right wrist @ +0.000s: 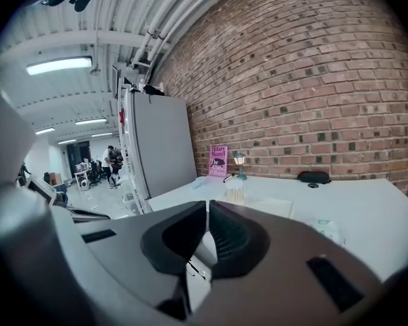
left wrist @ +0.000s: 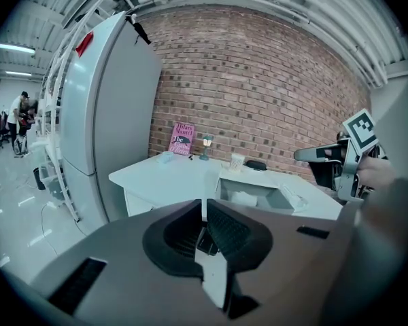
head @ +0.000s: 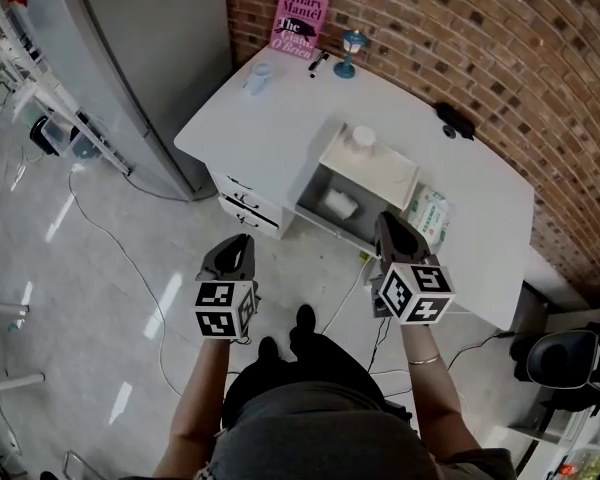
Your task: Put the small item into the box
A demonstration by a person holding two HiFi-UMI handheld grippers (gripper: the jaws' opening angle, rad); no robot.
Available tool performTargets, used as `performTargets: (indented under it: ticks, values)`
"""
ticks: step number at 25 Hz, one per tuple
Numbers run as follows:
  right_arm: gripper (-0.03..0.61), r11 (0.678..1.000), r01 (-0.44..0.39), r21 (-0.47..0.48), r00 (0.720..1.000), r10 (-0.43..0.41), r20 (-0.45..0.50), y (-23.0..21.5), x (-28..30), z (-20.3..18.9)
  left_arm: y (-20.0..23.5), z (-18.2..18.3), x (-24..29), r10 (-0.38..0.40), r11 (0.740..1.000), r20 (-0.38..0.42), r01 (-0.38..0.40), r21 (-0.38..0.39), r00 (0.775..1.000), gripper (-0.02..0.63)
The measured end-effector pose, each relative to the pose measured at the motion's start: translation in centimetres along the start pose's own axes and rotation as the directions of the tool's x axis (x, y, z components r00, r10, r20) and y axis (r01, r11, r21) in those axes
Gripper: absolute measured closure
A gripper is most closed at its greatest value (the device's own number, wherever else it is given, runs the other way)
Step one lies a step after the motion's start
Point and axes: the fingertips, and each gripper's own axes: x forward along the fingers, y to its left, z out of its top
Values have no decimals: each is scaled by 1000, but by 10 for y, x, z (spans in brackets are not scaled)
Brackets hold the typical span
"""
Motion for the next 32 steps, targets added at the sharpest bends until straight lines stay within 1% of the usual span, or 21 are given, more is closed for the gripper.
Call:
performTargets:
  ticks: [2,13,16,20,27,32]
  values:
    - [588,1000,10,-5,1000,-10,6,1,-5,-2,-2,0,2,-7,1000,0,7,5,1000,575]
    - [580,998,44,45,999,-45,25,3,-30,-16,-15,5,12,-50,998,1,50,36,999,575]
    - [575,998,56,42,998,-57,20,0,-36,-22,-18,7,13,-58,997,-1,58,45,998,576]
    - [577,997,68,20,997,-69,18,-4,-41,-27,-19,7,15,-60,997,2,60,50,998,577]
    - [577,997,59,51,998,-60,8,-10,-45,-28,-23,9,18,-58,997,-2,58,47,998,575]
    - [578,997,61,48,998,-60,-14,-13,-44,-35,-24,10,21,-53,997,0,53,49,999,575]
